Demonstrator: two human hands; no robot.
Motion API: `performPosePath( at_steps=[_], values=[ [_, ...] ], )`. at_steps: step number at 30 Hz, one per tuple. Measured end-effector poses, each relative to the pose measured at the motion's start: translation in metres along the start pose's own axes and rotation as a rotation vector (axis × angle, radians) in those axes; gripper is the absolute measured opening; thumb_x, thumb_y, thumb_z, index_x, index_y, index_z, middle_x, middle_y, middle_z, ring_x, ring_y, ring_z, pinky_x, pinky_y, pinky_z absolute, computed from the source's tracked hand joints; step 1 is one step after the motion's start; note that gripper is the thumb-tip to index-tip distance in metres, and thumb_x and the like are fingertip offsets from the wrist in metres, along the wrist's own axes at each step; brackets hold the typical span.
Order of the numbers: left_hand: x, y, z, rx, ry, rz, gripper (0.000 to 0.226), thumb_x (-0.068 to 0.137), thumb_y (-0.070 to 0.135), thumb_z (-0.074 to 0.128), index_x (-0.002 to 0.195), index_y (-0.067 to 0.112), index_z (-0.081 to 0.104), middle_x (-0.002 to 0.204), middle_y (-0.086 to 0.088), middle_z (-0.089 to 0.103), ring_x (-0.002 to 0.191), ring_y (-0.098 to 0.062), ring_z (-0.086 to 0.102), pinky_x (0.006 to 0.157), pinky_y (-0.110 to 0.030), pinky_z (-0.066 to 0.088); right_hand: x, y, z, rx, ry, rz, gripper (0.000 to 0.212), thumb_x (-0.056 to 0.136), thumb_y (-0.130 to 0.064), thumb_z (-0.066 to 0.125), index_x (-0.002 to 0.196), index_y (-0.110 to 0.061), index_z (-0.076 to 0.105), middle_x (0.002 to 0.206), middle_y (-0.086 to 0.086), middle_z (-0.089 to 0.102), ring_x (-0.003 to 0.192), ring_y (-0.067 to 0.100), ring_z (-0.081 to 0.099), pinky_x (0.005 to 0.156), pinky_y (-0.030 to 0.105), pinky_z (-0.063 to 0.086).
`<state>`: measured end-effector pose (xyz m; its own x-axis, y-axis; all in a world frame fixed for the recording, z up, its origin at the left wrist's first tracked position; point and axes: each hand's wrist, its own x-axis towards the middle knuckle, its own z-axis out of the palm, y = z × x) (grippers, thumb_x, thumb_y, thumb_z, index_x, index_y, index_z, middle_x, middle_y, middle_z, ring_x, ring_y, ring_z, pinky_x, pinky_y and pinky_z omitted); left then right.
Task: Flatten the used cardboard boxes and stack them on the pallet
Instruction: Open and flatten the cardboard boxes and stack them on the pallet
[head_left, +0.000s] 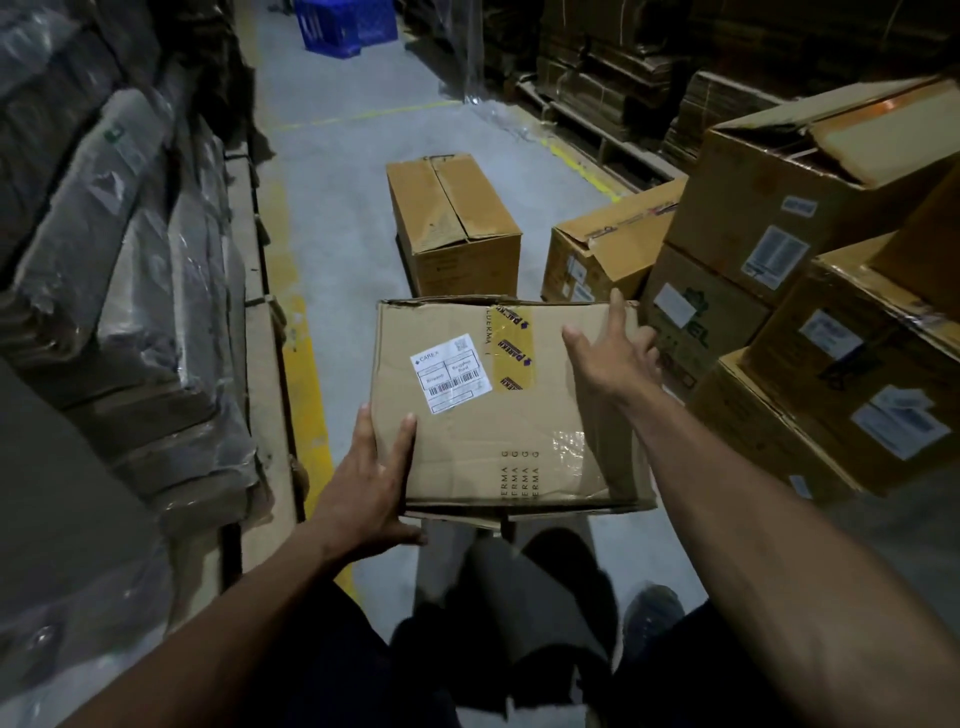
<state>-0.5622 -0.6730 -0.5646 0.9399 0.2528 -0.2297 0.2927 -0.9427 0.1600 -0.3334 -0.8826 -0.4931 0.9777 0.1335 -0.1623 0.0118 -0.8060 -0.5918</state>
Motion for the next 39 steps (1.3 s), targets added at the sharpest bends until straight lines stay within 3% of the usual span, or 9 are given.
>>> performPosePath(
  at_steps=[4,8,14,18,22,26,32,36,39],
  values=[
    [0.011,0.001,0.005,-0.238,0.124,-0.053,0.129,0.071,0.058,0.08,0.154,0.037,-0.016,0.156,-0.022,-0.012,0.143,-0.044,0.027,0.108,-0.045,0.041,-0.027,0.022,-0.004,-0.002,-0.121,-0.046,0.095,0.091,-0.062,0.055,0.155,-0.043,-0.013,0.156,0.012,0.013,0.14,0.042,0.027,0.108,0.058,0.035],
    [0.027,0.004,0.002,-0.307,0.225,-0.07,0.124,0.072,0.049,0.083,0.156,0.04,-0.007,0.141,-0.02,0.023,0.122,-0.043,0.046,0.099,-0.048,0.048,-0.065,0.066,0.013,-0.037,-0.265,-0.074,0.126,0.075,-0.057,0.079,0.154,-0.044,-0.019,0.153,0.007,0.007,0.141,0.039,0.026,0.113,0.054,0.032],
    [0.034,0.003,0.002,-0.361,0.248,-0.133,0.121,0.071,0.045,0.086,0.157,0.045,0.0,0.133,-0.018,0.034,0.11,-0.038,0.055,0.088,-0.04,0.05,-0.059,0.085,0.014,-0.102,-0.321,-0.218,0.143,0.064,-0.043,0.093,0.152,-0.048,-0.02,0.149,-0.001,0.005,0.139,0.037,0.03,0.114,0.05,0.036],
    [0.037,0.006,-0.001,-0.378,0.266,-0.191,0.113,0.076,0.04,0.084,0.157,0.044,0.006,0.134,-0.017,0.038,0.109,-0.038,0.057,0.088,-0.039,0.049,-0.058,0.083,0.026,-0.131,-0.104,-0.233,0.124,0.073,-0.042,0.087,0.157,-0.046,-0.005,0.142,0.005,0.022,0.125,0.032,0.047,0.1,0.043,0.047],
    [0.043,0.005,-0.017,-0.33,0.309,-0.185,0.1,0.081,0.037,0.079,0.158,0.041,0.015,0.129,-0.019,0.047,0.106,-0.041,0.057,0.086,-0.041,0.047,-0.054,0.075,0.025,0.176,0.012,-0.226,0.094,0.08,-0.041,0.081,0.157,-0.034,0.027,0.144,0.006,0.035,0.131,0.028,0.045,0.108,0.045,0.047],
    [0.041,0.003,-0.044,-0.373,0.334,-0.175,0.095,0.074,0.055,0.08,0.154,0.035,0.032,0.125,-0.018,0.059,0.112,-0.037,0.054,0.085,-0.041,0.045,-0.056,0.053,0.001,0.265,0.102,-0.262,0.077,0.082,-0.046,0.077,0.15,-0.024,0.046,0.143,0.008,0.046,0.13,0.023,0.047,0.105,0.042,0.048],
    [0.022,0.012,-0.099,-0.526,0.455,-0.192,0.092,0.058,0.073,0.068,0.138,0.027,0.06,0.131,-0.008,0.066,0.122,-0.028,0.059,0.097,-0.039,0.047,-0.071,0.034,-0.048,0.24,0.061,-0.354,0.081,0.072,-0.052,0.081,0.144,-0.027,0.053,0.146,0.004,0.051,0.131,0.021,0.047,0.104,0.043,0.046],
    [0.033,0.018,-0.115,-0.55,0.544,-0.18,0.075,0.073,0.063,0.077,0.135,0.024,0.059,0.131,-0.008,0.065,0.122,-0.029,0.058,0.097,-0.04,0.046,-0.065,0.027,-0.052,0.207,0.18,-0.285,0.071,0.076,-0.05,0.081,0.14,-0.038,0.051,0.14,0.004,0.055,0.129,0.029,0.047,0.101,0.052,0.046],
    [0.05,0.015,-0.103,-0.525,0.502,-0.195,0.071,0.081,0.059,0.072,0.138,0.021,0.055,0.134,-0.01,0.062,0.124,-0.031,0.055,0.096,-0.041,0.044,-0.058,0.021,-0.035,0.21,0.188,-0.263,0.064,0.083,-0.045,0.077,0.139,-0.037,0.049,0.144,0.004,0.046,0.13,0.028,0.044,0.093,0.039,0.041]
  ],
)
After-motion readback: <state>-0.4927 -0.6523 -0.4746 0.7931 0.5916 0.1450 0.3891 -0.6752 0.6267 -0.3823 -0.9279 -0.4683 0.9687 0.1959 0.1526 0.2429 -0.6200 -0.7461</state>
